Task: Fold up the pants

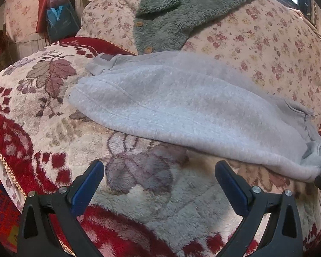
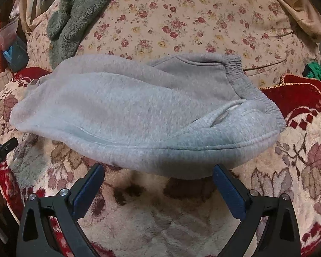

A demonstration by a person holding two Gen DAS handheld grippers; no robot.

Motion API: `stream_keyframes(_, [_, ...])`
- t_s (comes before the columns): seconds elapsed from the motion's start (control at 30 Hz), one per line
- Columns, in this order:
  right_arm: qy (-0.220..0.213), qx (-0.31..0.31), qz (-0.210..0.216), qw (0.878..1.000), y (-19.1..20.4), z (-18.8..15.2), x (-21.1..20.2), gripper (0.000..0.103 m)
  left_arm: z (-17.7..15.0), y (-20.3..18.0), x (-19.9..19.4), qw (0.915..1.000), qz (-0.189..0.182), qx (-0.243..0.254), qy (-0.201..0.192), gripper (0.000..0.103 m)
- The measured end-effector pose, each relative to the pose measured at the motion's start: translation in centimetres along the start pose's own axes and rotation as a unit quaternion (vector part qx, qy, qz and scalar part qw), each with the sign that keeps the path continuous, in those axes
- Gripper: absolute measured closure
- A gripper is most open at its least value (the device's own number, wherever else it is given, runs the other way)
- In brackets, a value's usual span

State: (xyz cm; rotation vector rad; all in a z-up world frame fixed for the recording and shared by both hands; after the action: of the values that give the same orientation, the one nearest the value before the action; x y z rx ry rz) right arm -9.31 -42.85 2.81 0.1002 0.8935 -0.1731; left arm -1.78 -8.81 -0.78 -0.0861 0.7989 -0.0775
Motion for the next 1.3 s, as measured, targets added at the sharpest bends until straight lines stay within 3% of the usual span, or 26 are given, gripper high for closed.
stream_keyframes(0.17, [0.017,0.017,0.019,1.000,-0.8,-0.2,0.3,0.000,0.1,0.3,0.2,1.0000,0.002,0.001,-0.001,0.000])
stream_keyframes(0.37, [0.006,0.021,0.034,0.999,-1.5,-0.1,-0.1,0.000,0.4,1.1,0.7,0.9999,0.000,-0.011,0.007,0.000])
stream_keyframes(0.77, [0.045,-0.051,0.004,0.998,-3.4,-1.0,0.5,0.000,2.6,5.9,2.3,0.9983,0.021,-0.054,0.010,0.000])
stream_keyframes(0.93, [0.079,0.026,0.063,0.995,-4.9,-1.8,1.4,0.001,2.9,7.3,3.9,0.9970,0.022,-0.071,0.022,0.000])
stream_keyframes(1.1, [0.083,0.055,0.068,0.993,-5.8,-1.8,1.9,0.001,3.2,9.4,5.7,0.9935,0.021,-0.107,0.034,0.000])
stream_keyframes(1.3, [0.090,0.131,0.107,0.981,-7.4,-1.3,2.7,0.001,3.8,11.5,7.5,0.9886,0.031,-0.141,0.042,0.000])
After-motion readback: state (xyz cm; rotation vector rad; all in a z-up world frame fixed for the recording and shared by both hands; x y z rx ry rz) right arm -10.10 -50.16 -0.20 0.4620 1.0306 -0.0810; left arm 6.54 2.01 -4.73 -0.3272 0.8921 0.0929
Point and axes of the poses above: each gripper's, at about its wrist camera, not at the fingertips, and x roughly the way its jaws point, y to its left, z to its top, the point moved 9 cm from there along x, roughly the way its jaws point, and after that the axes turned 1 degree about -z, right-handed, at the moved point
